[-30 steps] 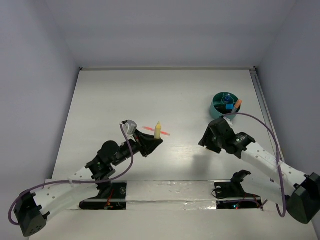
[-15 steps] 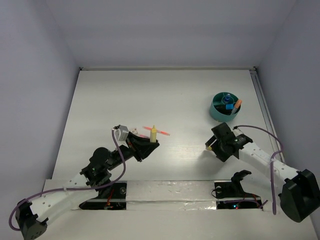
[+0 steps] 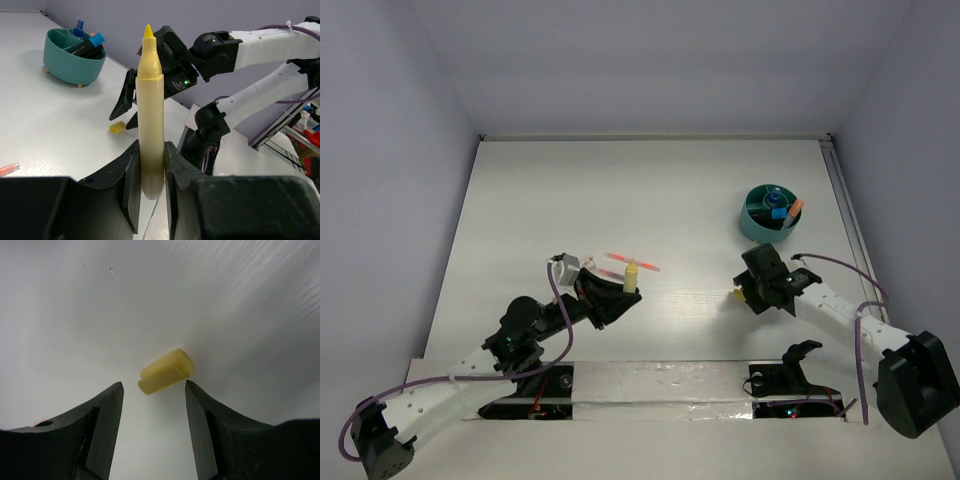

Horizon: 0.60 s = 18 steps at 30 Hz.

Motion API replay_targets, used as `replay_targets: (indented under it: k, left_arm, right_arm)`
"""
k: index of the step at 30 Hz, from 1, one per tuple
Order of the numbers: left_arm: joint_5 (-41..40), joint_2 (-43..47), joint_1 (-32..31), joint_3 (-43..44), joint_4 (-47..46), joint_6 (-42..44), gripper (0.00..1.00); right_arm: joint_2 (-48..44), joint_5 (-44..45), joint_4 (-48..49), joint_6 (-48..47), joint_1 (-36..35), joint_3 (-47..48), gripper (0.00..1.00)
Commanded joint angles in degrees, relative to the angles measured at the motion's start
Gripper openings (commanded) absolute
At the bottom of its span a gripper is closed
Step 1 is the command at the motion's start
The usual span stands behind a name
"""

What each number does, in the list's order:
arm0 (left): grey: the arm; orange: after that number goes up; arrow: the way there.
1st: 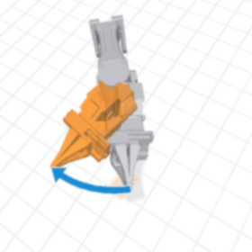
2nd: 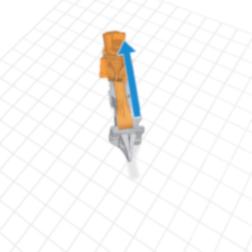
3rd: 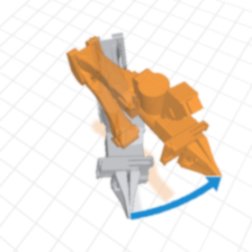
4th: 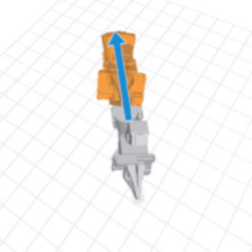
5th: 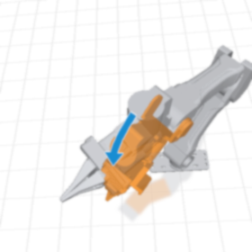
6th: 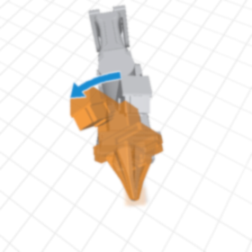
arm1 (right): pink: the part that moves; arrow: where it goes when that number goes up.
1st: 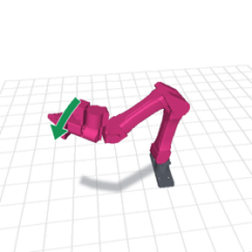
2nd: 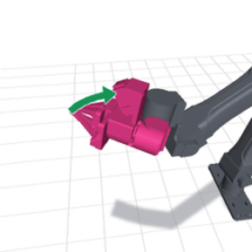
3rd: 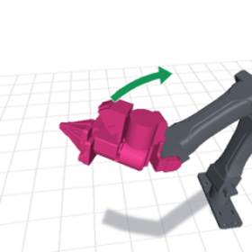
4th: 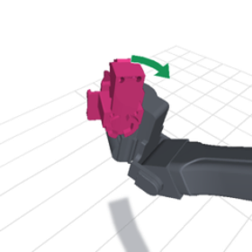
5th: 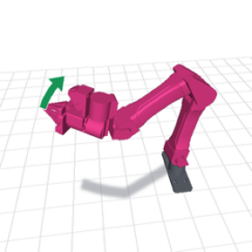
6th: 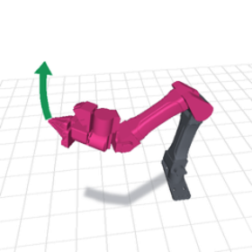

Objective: Sort the stationery into containers
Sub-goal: Close the pen cap on the pen.

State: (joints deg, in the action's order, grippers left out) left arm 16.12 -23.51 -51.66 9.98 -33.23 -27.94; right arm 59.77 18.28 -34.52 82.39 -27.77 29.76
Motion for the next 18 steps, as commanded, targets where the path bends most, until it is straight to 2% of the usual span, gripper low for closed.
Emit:
replay_targets:
  k: [1,10,18]
  left_arm:
    - [1.37,1.09,0.15,-0.13,-3.94,-0.44,0.00]
    - [1.90,2.68,0.15,-0.49,-4.21,-0.88,0.00]
    - [2.07,2.59,0.15,-0.57,-4.38,-1.06,0.00]
  right_arm:
    - [1.58,3.78,-0.97,3.91,0.44,1.18,0.58]
    - [5.00,6.41,-0.11,4.45,1.49,1.35,0.54]
    - [9.84,5.18,1.39,2.25,3.07,1.88,0.53]
